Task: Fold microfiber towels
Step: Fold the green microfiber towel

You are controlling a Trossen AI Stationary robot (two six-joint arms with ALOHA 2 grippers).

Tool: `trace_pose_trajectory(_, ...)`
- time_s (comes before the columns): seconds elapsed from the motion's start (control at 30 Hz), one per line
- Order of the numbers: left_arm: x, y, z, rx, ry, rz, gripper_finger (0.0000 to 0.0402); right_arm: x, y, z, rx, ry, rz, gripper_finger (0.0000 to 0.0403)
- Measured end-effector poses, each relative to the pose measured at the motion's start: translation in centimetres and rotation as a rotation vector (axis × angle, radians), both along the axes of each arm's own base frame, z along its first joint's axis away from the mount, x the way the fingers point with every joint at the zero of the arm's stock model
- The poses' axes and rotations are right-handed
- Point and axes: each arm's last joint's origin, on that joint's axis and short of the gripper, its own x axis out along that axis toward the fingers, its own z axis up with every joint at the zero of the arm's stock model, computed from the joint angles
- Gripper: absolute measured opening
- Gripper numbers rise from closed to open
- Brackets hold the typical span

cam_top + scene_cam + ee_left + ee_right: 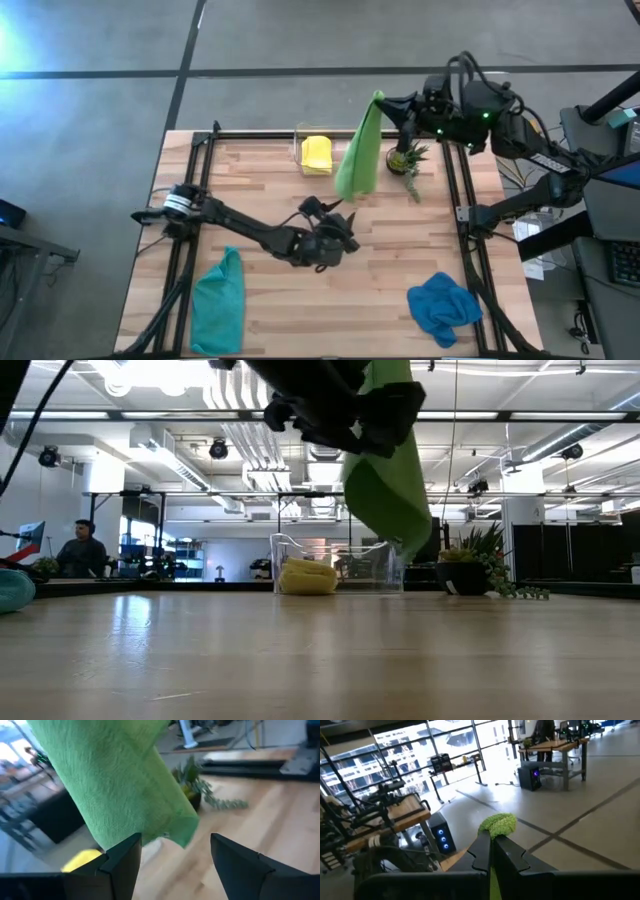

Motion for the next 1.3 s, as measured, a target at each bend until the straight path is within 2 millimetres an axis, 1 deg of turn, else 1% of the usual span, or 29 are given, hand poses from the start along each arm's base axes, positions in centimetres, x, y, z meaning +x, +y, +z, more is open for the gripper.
trace_pose_trajectory(0.13,1.0,0.2,0.8,0.056,-0.024,0.106,0.0221,-0.4,0.1,0.9,-0.003,-0.03,0.025,0.0009)
trace_pose_trajectory(0.27,1.2,1.1,1.3,0.068,-0.049,0.169,0.0221,-0.7,0.2,1.3,-0.002,-0.038,0.044,0.0009)
trace_pose_trajectory(0.5,1.5,2.6,1.6,0.056,-0.087,0.205,0.0221,-1.0,0.3,1.6,0.0,-0.041,0.049,0.0009)
trace_pose_trajectory(0.87,1.6,3.2,1.7,0.066,-0.063,0.2,0.0221,-1.0,0.3,1.7,0.01,-0.047,0.051,0.0009)
trace_pose_trajectory(1.0,1.6,3.8,1.7,0.069,-0.066,0.22,0.0221,-1.0,0.3,1.7,0.012,-0.049,0.051,0.0009)
trace_pose_trajectory(1.17,1.6,4.7,2.3,0.076,-0.117,0.298,0.0221,-1.0,0.3,1.7,0.02,-0.056,0.051,0.0009)
trace_pose_trajectory(1.3,1.4,5.3,2.9,0.073,-0.132,0.315,0.0221,-1.0,0.3,1.7,0.019,-0.056,0.051,0.0009)
